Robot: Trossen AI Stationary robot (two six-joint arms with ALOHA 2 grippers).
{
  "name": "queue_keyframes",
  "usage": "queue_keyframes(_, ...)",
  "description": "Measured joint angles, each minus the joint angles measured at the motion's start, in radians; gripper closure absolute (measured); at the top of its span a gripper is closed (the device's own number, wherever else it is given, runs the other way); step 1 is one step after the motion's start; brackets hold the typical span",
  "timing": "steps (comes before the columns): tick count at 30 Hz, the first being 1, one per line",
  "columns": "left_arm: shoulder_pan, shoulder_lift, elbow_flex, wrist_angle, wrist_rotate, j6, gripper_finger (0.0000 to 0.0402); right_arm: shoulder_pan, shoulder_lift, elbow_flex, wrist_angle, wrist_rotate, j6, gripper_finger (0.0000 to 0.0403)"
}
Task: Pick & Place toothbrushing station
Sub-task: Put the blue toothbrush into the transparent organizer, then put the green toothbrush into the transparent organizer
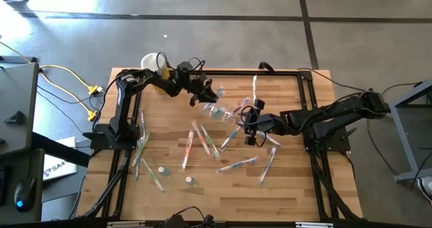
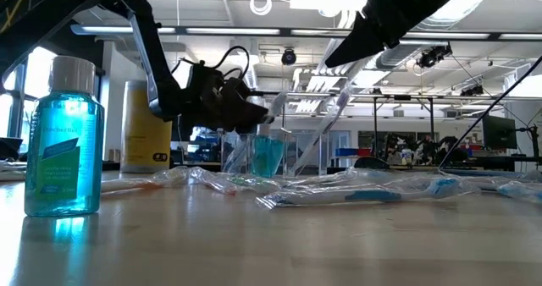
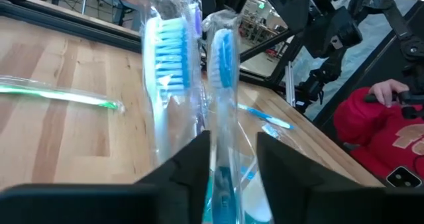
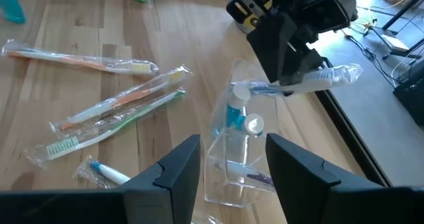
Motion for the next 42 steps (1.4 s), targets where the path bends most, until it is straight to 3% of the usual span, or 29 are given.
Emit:
queue_keyframes(6,0.001,-0.001,0.0,0.003,0.022,0.0,0.0228,0.0,0.0,0.0,0.0,0.0,-0.001,0.0239)
queue_keyframes(19,0.021,-0.036,0.0,-0.021,0.036,-0.04,0.0227,0.0,0.0,0.0,-0.03,-0.001,-0.003,0.0239)
queue_keyframes(30,0.074,-0.109,0.0,-0.108,0.15,-0.079,0.0227,0.001,0.0,0.0,-0.04,-0.002,-0.001,0.0239)
queue_keyframes(42,0.075,-0.231,0.0,-0.19,0.195,-0.086,0.0227,0.001,0.0,0.0,-0.059,-0.002,0.005,0.0239)
